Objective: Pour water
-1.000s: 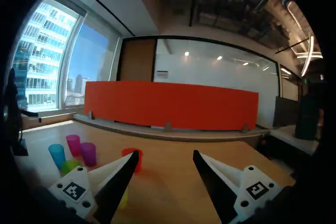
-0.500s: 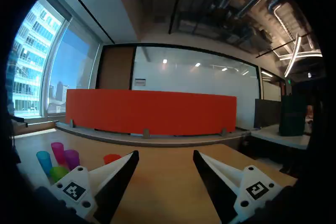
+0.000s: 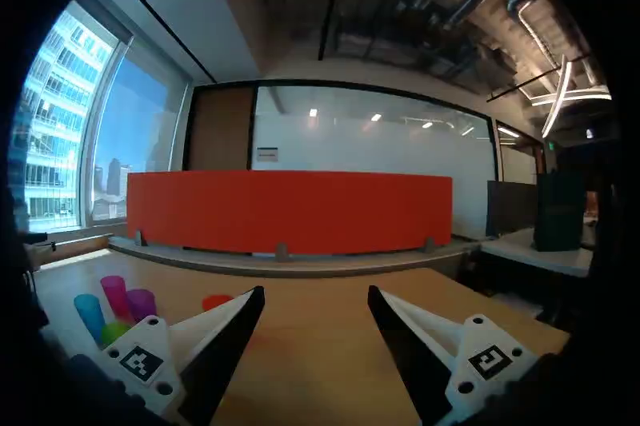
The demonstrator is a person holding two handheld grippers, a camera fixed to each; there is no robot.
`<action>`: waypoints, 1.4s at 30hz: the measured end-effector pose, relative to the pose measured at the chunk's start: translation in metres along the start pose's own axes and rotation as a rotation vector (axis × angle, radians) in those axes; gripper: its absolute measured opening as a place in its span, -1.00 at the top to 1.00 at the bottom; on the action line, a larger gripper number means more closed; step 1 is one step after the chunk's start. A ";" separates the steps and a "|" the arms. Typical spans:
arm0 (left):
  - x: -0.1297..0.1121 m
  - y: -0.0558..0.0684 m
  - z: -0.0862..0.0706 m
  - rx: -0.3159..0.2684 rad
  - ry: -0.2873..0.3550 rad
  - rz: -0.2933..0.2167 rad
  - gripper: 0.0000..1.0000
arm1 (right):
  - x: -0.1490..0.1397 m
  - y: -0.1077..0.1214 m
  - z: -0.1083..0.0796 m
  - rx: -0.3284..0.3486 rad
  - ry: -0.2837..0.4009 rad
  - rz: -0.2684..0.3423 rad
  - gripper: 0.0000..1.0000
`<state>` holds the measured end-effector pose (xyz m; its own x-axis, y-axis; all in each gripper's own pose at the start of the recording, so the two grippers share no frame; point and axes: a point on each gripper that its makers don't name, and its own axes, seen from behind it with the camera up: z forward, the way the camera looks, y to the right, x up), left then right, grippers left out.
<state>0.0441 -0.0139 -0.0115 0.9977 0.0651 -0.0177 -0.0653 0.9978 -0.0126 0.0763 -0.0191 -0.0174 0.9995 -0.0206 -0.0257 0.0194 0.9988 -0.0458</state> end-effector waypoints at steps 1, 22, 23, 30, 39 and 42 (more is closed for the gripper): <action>-0.002 -0.001 0.000 0.005 0.001 0.005 -1.00 | -0.001 0.000 0.000 -0.003 -0.004 -0.003 -0.99; -0.020 0.010 0.001 0.032 0.026 -0.019 -1.00 | 0.001 0.002 0.001 -0.034 -0.044 -0.056 -1.00; -0.022 0.010 0.001 0.031 0.024 -0.021 -1.00 | 0.002 0.002 0.000 -0.035 -0.045 -0.056 -1.00; -0.028 0.015 0.003 0.019 0.018 -0.037 -1.00 | 0.000 0.003 0.000 -0.037 -0.046 -0.048 -1.00; -0.037 0.022 0.006 0.002 0.002 -0.048 -1.00 | 0.002 0.005 0.000 -0.041 -0.044 -0.050 -1.00; -0.039 0.022 0.006 -0.007 -0.001 -0.067 -1.00 | 0.002 0.005 0.000 -0.041 -0.045 -0.044 -1.00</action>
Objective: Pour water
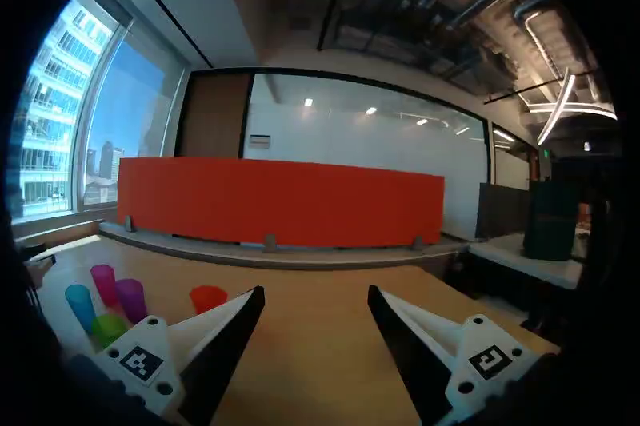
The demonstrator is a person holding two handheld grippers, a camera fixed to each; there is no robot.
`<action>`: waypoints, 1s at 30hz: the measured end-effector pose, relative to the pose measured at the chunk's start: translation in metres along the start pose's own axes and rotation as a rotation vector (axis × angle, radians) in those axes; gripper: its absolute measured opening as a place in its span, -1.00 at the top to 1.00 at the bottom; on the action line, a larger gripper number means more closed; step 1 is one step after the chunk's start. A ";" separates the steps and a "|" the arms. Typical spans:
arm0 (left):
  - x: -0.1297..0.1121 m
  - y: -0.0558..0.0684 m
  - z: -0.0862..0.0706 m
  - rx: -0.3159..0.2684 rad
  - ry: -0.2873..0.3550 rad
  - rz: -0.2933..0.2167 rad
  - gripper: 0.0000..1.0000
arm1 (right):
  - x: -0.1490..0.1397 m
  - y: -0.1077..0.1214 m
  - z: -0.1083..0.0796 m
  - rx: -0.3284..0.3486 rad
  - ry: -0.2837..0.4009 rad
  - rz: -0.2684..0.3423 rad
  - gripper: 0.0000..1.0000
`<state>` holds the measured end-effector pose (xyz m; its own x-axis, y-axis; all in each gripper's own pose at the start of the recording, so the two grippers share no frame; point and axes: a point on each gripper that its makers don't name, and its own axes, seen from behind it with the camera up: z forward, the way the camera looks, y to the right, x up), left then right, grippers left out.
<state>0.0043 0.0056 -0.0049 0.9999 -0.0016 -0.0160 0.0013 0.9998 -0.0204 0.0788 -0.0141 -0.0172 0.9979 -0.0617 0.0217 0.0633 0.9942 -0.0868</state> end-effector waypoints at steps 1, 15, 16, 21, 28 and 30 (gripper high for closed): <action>-0.001 -0.001 0.000 0.000 -0.003 -0.003 -1.00 | 0.000 0.000 0.000 0.001 0.000 0.002 -1.00; -0.004 0.000 0.001 -0.008 -0.015 -0.001 -1.00 | -0.001 0.000 -0.002 0.008 0.007 -0.004 -1.00; -0.004 0.000 0.001 -0.008 -0.015 0.000 -1.00 | 0.000 0.000 -0.002 0.008 0.009 -0.005 -1.00; -0.004 0.000 0.001 -0.008 -0.016 0.000 -1.00 | 0.007 -0.001 -0.002 0.014 0.042 -0.012 -0.99; -0.004 0.000 0.001 -0.008 -0.016 0.001 -1.00 | 0.006 -0.002 0.003 0.031 0.067 -0.015 -0.99; -0.004 0.000 0.001 -0.009 -0.016 0.001 -1.00 | 0.003 -0.003 0.005 0.036 0.065 -0.006 -1.00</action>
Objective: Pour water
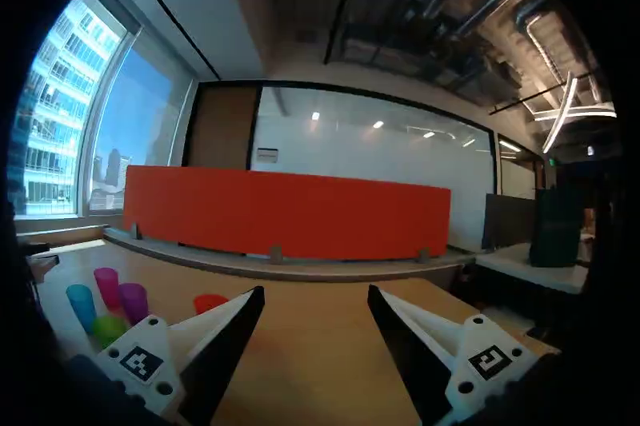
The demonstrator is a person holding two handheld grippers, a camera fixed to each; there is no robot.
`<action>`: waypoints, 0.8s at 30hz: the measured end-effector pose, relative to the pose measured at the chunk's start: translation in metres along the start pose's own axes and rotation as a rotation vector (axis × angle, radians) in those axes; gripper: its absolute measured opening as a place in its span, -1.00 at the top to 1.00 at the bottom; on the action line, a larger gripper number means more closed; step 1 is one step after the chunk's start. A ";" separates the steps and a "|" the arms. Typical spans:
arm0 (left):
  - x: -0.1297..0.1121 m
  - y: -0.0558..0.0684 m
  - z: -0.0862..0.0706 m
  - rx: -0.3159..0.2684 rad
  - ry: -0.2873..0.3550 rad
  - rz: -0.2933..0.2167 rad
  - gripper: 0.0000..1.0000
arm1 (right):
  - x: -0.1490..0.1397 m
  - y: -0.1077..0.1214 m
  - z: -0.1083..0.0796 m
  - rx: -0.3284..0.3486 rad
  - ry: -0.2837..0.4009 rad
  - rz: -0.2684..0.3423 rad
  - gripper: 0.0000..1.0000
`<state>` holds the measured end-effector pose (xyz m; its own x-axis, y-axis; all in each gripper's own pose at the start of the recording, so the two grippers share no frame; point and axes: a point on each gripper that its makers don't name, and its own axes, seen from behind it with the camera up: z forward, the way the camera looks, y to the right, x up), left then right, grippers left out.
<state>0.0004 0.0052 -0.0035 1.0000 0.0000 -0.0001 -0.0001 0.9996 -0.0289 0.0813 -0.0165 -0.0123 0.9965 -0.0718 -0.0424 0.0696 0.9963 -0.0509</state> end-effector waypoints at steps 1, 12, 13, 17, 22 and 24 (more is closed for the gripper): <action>0.000 0.000 0.000 0.000 0.000 0.000 -1.00 | -0.001 0.000 0.001 0.003 0.000 0.004 -1.00; 0.001 0.000 0.001 0.000 0.000 0.000 -1.00 | -0.023 0.011 0.009 0.003 -0.015 0.109 -1.00; 0.000 0.000 0.001 0.000 0.000 0.000 -1.00 | -0.025 0.013 0.008 0.001 -0.022 0.117 -1.00; 0.000 0.000 0.001 0.000 0.000 0.000 -1.00 | -0.039 0.023 0.008 -0.016 -0.055 0.139 -0.99; 0.000 0.000 0.001 0.000 0.000 0.000 -1.00 | -0.050 0.023 0.006 -0.002 -0.065 0.140 -0.98; 0.000 0.000 0.001 0.000 0.000 0.000 -1.00 | -0.051 0.019 0.006 0.016 -0.053 0.133 -0.98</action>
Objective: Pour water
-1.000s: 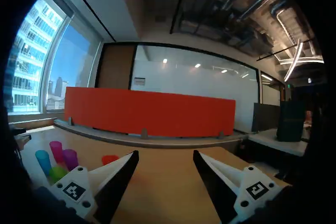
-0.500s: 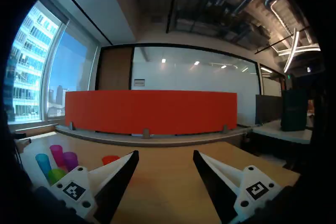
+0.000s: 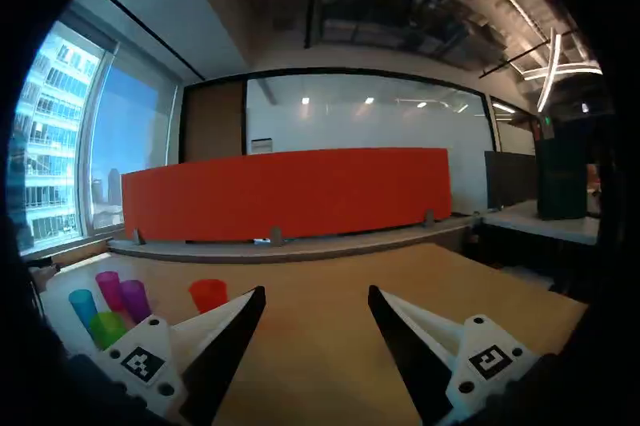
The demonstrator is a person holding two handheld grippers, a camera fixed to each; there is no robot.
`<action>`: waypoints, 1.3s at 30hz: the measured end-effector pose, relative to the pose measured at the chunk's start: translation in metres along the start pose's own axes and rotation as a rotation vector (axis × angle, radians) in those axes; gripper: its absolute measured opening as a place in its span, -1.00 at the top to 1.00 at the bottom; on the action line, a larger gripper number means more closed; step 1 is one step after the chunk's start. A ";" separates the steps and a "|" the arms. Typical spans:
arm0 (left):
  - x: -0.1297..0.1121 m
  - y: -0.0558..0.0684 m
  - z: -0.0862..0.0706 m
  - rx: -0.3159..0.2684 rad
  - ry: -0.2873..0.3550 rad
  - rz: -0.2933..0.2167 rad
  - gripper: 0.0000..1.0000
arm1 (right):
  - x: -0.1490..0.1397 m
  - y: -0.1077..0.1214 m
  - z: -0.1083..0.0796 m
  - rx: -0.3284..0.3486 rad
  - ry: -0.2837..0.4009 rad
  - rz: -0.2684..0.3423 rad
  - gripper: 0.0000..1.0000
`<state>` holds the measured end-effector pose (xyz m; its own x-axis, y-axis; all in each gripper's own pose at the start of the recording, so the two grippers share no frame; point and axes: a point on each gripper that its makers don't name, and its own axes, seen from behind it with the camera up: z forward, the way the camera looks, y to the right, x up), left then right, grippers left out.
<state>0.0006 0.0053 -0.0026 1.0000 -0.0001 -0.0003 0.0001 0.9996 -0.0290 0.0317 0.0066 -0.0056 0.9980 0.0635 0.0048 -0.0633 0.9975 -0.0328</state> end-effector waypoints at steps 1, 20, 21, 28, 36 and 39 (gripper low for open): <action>0.000 0.000 0.000 0.000 0.000 0.000 -1.00 | 0.000 -0.001 0.000 0.006 0.008 -0.004 -0.99; 0.000 0.000 0.000 0.000 0.000 0.000 -1.00 | -0.016 -0.002 0.003 0.023 0.047 -0.036 -0.98; 0.000 0.000 0.000 0.000 0.000 0.000 -1.00 | -0.016 -0.002 0.003 0.023 0.047 -0.038 -0.98; 0.000 0.000 0.000 0.000 0.000 0.000 -1.00 | -0.018 -0.002 0.006 0.028 0.053 -0.054 -0.98; 0.000 0.001 -0.001 0.000 0.000 0.000 -1.00 | -0.023 -0.005 0.006 0.037 0.050 -0.063 -0.99; 0.000 0.000 0.000 0.000 0.000 0.000 -1.00 | -0.025 -0.005 0.006 0.036 0.041 -0.064 -0.99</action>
<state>0.0006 0.0058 -0.0029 1.0000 -0.0002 -0.0003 0.0002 0.9996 -0.0289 0.0070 0.0006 0.0000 0.9994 -0.0009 -0.0353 0.0010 1.0000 0.0025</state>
